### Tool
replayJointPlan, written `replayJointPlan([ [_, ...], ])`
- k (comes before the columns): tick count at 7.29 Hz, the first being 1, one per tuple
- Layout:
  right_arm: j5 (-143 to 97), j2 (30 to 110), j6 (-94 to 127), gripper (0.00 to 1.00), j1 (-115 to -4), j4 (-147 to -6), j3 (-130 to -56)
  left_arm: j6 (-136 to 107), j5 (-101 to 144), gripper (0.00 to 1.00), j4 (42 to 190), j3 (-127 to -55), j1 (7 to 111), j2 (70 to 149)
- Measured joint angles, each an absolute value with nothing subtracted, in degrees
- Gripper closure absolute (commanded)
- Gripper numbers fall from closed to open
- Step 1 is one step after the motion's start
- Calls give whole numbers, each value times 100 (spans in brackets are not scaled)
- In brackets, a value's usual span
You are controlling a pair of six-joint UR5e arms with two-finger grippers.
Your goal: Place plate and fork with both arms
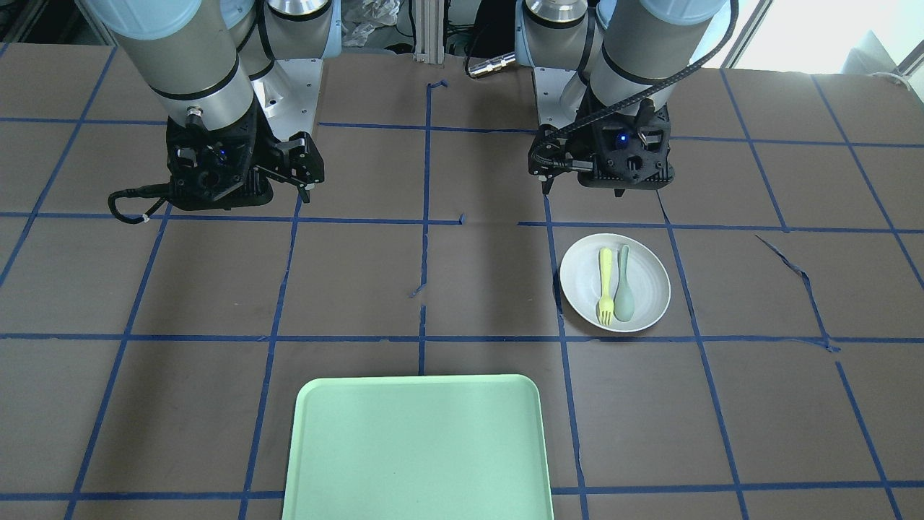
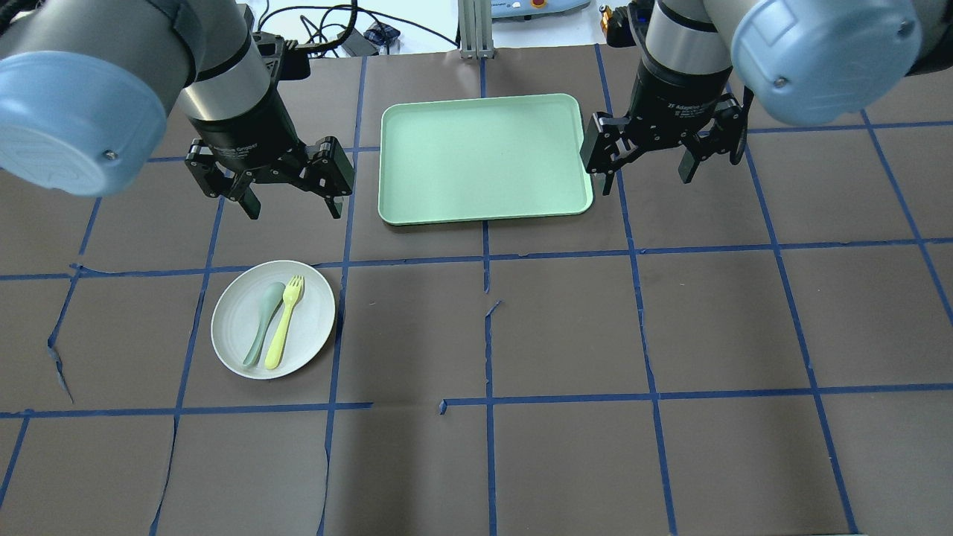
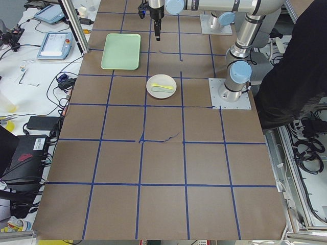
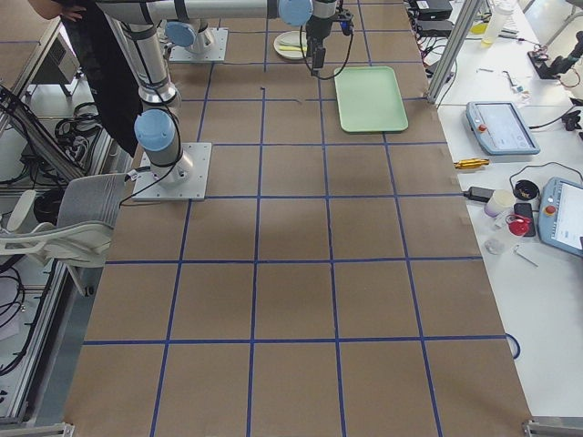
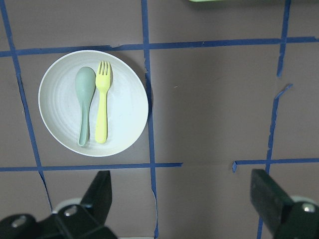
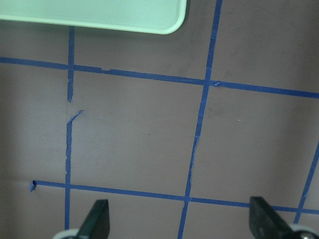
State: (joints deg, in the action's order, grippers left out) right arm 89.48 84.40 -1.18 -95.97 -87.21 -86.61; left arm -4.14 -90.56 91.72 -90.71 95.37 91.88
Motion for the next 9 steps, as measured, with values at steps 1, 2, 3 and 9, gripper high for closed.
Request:
replayJointPlan([
  [1,8951,8439,-113,0,-9597,-8728,-8658,-414,-9056,0,9174,-9075,9538,9191],
  [2,8951,8438,-107,0,-9598,-8735,-8658,-413,-9057,0,9175,-9081,9541,9192],
  [3,8954,8438,-101,0,-9598,-8741,-8661,-417,-9047,0,9176,-9099,9550,9204],
  [9,9002,8392,-99,0,-9590,-8896,-8670,-479,-9045,0,9245,-9127,9516,9156],
])
